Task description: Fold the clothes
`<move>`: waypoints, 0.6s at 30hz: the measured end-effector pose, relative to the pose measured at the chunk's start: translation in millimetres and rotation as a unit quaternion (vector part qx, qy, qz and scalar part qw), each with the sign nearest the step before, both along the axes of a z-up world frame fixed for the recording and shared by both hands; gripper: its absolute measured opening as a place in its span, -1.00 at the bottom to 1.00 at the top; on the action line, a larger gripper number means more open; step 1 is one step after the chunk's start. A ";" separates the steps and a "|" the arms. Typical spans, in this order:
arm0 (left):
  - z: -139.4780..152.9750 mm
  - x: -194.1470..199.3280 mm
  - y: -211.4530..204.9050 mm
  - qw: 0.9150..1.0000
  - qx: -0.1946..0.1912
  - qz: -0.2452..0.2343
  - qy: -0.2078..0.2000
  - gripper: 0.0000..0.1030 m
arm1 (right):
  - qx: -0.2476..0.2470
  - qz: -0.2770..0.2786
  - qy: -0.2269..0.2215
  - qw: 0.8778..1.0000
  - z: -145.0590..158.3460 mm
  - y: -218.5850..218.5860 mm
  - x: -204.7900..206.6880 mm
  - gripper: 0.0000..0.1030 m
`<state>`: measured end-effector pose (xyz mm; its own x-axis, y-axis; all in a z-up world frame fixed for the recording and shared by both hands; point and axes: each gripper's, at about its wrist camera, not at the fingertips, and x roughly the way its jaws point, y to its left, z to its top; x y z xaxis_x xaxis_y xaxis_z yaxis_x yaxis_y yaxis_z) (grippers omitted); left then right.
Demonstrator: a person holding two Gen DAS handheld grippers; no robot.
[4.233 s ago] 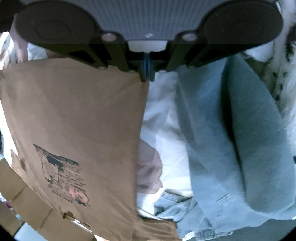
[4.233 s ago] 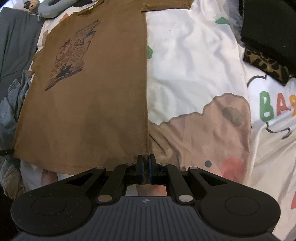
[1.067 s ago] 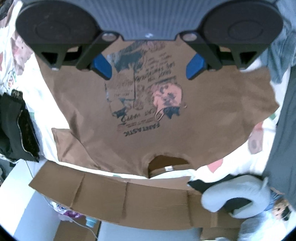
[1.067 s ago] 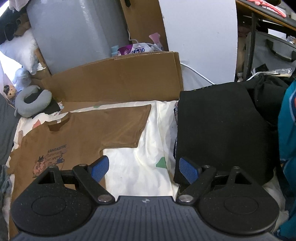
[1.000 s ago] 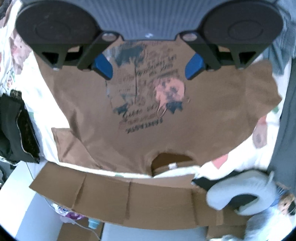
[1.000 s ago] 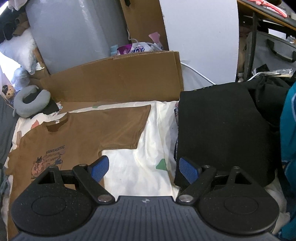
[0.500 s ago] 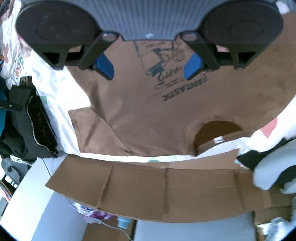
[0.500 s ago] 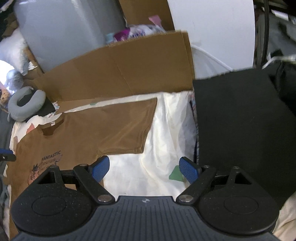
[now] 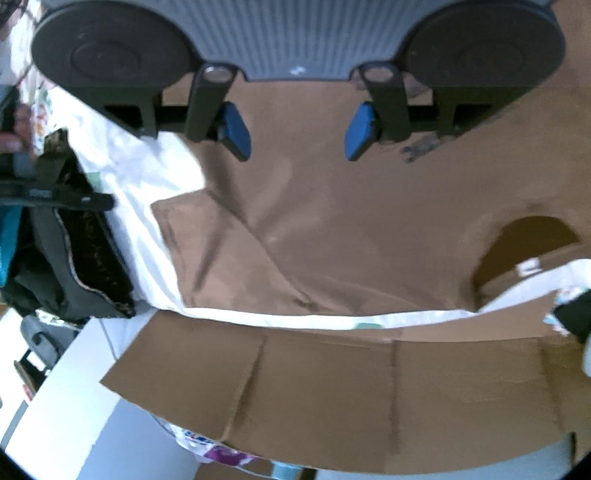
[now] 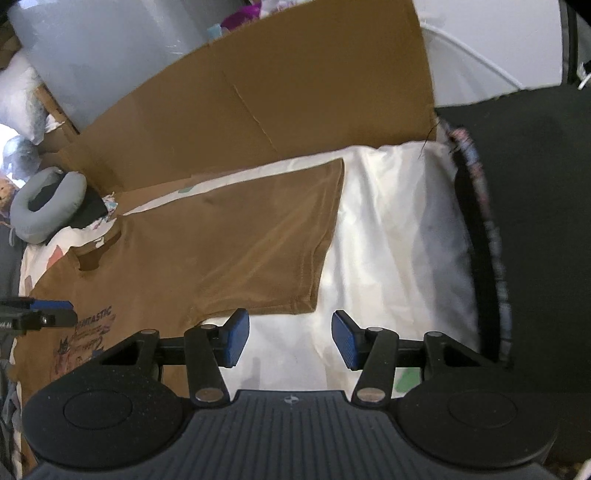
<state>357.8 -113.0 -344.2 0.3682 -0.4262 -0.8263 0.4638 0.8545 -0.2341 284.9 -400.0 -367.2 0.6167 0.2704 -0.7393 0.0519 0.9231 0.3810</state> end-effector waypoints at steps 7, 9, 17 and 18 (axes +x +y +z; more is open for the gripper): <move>-26.8 1.3 -27.6 0.999 -0.024 -0.029 -0.003 0.11 | 0.033 -0.037 0.015 0.999 -36.2 5.0 23.5 0.04; -33.8 2.6 -31.6 0.999 -0.033 -0.027 0.000 -0.01 | 0.046 -0.043 0.020 0.998 -42.3 6.1 25.7 0.04; -53.7 5.4 -50.5 0.998 -0.041 -0.046 0.003 -0.47 | 0.066 -0.075 0.031 0.995 -55.3 11.0 31.7 -0.16; -55.0 6.5 -53.4 0.998 -0.040 -0.049 0.003 -0.51 | 0.066 -0.078 0.033 0.994 -55.6 11.4 33.0 -0.26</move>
<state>364.3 -166.3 -399.2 0.3168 -0.5254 -0.7897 0.5427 0.7832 -0.3034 317.9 -388.6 -422.8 0.6109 0.2723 -0.7434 0.2198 0.8437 0.4897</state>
